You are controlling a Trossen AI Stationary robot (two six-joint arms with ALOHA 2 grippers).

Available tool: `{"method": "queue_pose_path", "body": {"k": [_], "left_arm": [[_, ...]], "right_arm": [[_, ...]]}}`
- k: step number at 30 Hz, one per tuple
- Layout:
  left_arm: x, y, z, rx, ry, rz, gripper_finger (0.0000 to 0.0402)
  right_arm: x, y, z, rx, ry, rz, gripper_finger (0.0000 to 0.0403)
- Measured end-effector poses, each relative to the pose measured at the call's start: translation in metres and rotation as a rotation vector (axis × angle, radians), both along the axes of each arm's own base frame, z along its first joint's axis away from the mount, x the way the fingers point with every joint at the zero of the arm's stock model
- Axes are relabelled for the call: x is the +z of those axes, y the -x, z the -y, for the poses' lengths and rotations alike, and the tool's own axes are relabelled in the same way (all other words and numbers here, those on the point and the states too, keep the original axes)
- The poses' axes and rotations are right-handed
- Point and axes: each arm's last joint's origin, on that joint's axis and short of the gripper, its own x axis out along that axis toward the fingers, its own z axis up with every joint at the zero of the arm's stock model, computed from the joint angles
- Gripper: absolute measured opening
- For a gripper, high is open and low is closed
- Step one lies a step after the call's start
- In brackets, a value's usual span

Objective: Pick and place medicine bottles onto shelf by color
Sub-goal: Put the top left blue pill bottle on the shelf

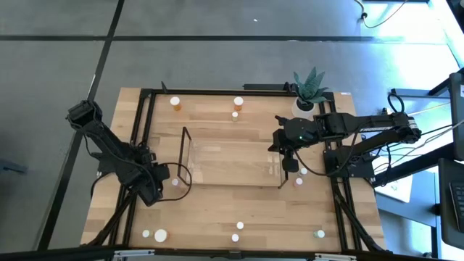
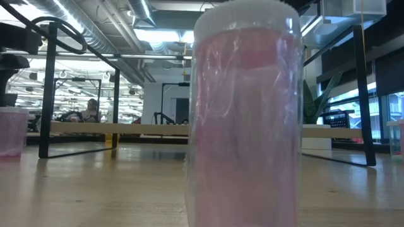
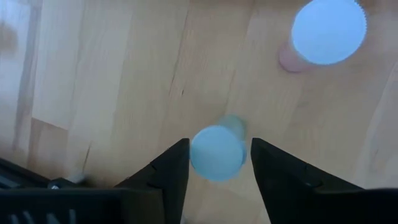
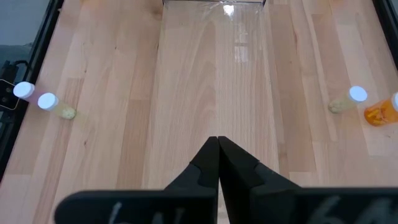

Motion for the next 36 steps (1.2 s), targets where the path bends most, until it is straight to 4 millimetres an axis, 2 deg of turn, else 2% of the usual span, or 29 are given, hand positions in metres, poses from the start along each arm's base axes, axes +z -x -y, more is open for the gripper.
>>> {"method": "queue_pose_path", "body": {"k": [9, 22, 27, 36], "left_arm": [[0.000, 0.000, 0.000, -0.001, 0.000, -0.001, 0.0101], [0.004, -0.001, 0.002, 0.001, 0.022, -0.017, 0.0095], [0.023, -0.005, 0.006, 0.008, 0.028, -0.012, 0.0094], [0.079, -0.010, 0.013, 0.021, 0.058, -0.009, 0.0094]], "right_arm": [[0.000, 0.000, 0.000, 0.000, 0.000, 0.000, 0.0010], [0.000, 0.000, 0.000, 0.000, 0.000, 0.000, 0.0010], [0.000, 0.000, 0.000, 0.000, 0.000, 0.000, 0.0010], [0.000, 0.000, 0.000, 0.000, 0.000, 0.000, 0.0010]]}}
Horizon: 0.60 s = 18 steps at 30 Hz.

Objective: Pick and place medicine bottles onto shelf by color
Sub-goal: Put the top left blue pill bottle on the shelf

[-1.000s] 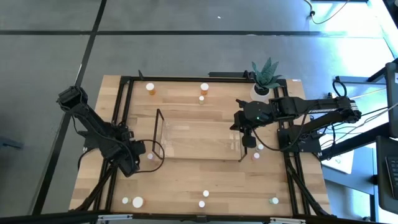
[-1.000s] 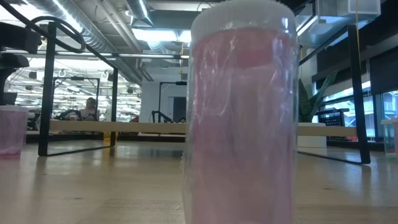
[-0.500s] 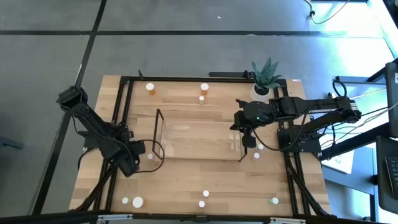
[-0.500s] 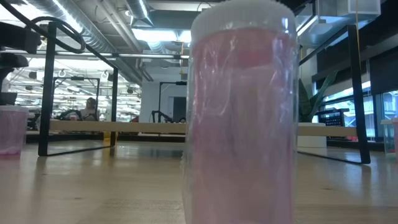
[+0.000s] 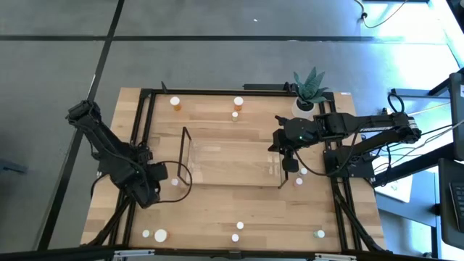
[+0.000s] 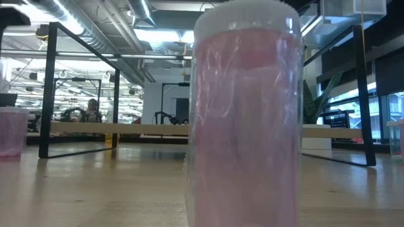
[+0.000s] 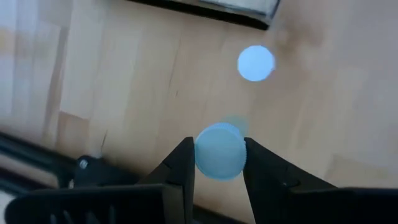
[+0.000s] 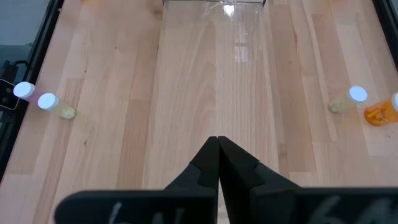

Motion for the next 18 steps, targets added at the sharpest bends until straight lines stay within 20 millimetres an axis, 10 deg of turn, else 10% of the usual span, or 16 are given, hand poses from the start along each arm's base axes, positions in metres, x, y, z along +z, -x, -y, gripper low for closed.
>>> {"method": "queue_pose_path", "body": {"k": [18], "left_arm": [[0.118, -0.006, -0.013, -0.079, 0.079, 0.203, 0.0094]], "right_arm": [[0.000, 0.000, 0.000, 0.000, 0.000, 0.000, 0.0010]]}}
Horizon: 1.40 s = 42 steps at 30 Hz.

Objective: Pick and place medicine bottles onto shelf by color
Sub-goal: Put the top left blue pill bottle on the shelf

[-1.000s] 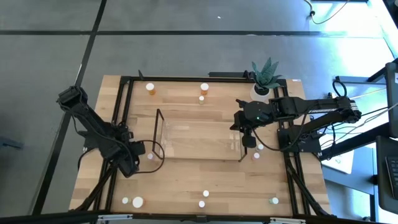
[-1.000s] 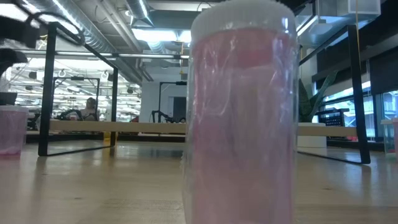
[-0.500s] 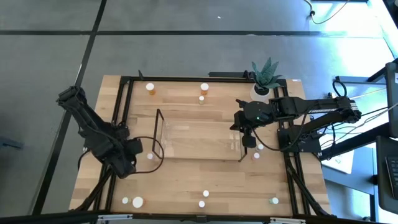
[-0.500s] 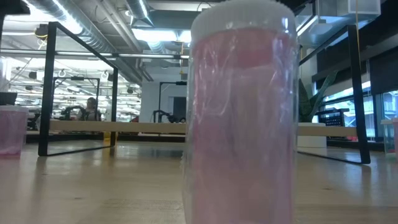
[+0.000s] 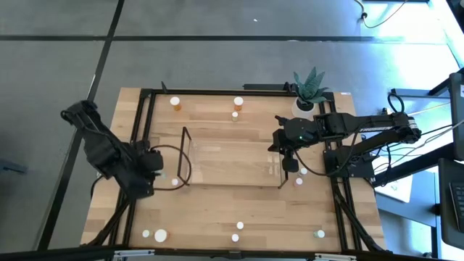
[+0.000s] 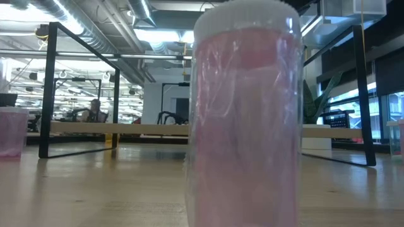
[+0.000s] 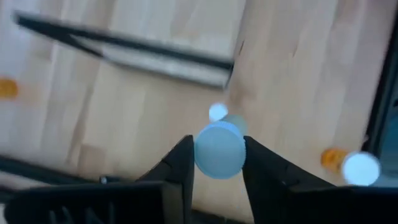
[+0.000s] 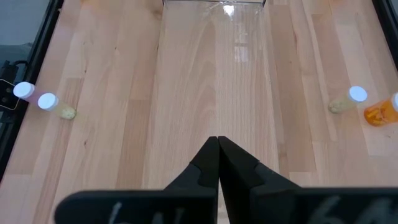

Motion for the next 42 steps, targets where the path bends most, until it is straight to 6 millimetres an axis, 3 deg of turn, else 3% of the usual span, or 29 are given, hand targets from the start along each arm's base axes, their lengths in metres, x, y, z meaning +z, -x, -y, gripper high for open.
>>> {"method": "queue_pose_path", "body": {"k": [8, 18, 23, 27, 35, 42], "left_arm": [[0.027, -0.021, -0.025, -0.063, -0.126, 0.083, 0.0094], [0.022, -0.095, -0.049, -0.144, -0.287, 0.000, 0.0094], [0.006, -0.130, -0.059, -0.222, -0.262, -0.057, 0.0096], [-0.009, -0.148, -0.069, -0.277, -0.233, -0.109, 0.0097], [-0.029, -0.161, -0.091, -0.257, -0.191, -0.094, 0.0097], [-0.061, -0.164, -0.103, -0.271, -0.178, -0.149, 0.0098]], "right_arm": [[0.000, 0.000, 0.000, 0.001, 0.000, 0.000, 0.0010], [0.000, 0.000, 0.000, 0.000, 0.000, 0.000, 0.0010], [0.000, 0.000, 0.000, 0.000, 0.000, 0.000, 0.0010], [0.000, 0.000, 0.000, 0.000, 0.000, 0.000, 0.0010], [0.000, 0.000, 0.000, 0.003, 0.003, 0.000, 0.0010], [0.002, -0.002, 0.000, 0.012, 0.008, 0.030, 0.0010]]}}
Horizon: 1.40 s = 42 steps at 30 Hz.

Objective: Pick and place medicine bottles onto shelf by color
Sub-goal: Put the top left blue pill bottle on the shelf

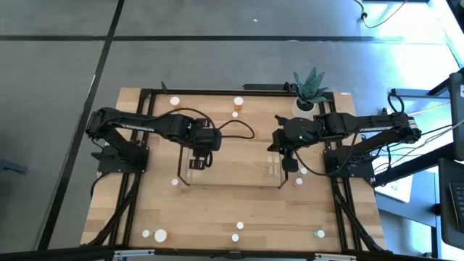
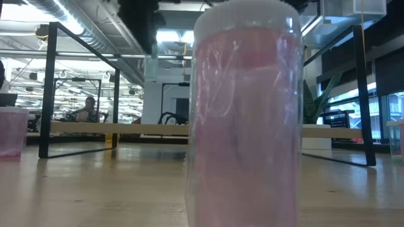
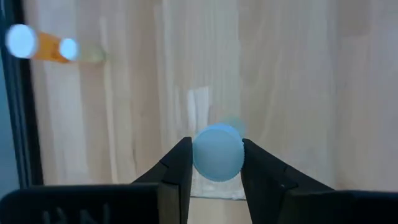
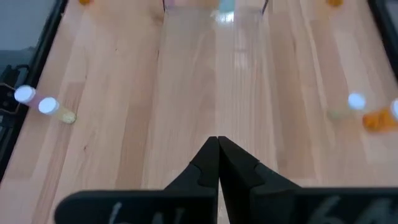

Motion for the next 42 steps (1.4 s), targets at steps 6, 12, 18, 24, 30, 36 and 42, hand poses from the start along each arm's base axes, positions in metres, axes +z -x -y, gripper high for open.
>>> {"method": "queue_pose_path", "body": {"k": [6, 12, 18, 24, 30, 36, 42], "left_arm": [[-0.026, 0.001, -0.015, 0.020, 0.012, -0.049, 0.0098], [-0.046, 0.001, -0.024, 0.053, 0.018, -0.046, 0.0098], [-0.057, 0.004, -0.029, 0.082, 0.022, -0.060, 0.0098], [-0.060, 0.002, -0.031, 0.100, 0.024, -0.037, 0.0098], [-0.072, 0.005, -0.031, 0.112, 0.027, -0.050, 0.0098], [-0.075, 0.005, -0.032, 0.136, 0.007, -0.043, 0.0098], [-0.075, 0.006, -0.036, 0.186, -0.006, -0.036, 0.0098]], "right_arm": [[0.006, -0.007, -0.001, 0.059, 0.055, 0.100, 0.0010], [0.006, -0.009, 0.000, 0.030, 0.087, 0.117, 0.0010], [0.006, -0.009, 0.002, -0.016, 0.128, 0.118, 0.0010], [0.006, -0.009, 0.002, -0.018, 0.126, 0.117, 0.0010], [0.006, -0.009, 0.002, -0.018, 0.125, 0.116, 0.0010], [0.006, -0.009, 0.002, -0.018, 0.126, 0.115, 0.0010], [0.006, -0.009, 0.002, -0.018, 0.125, 0.115, 0.0010]]}}
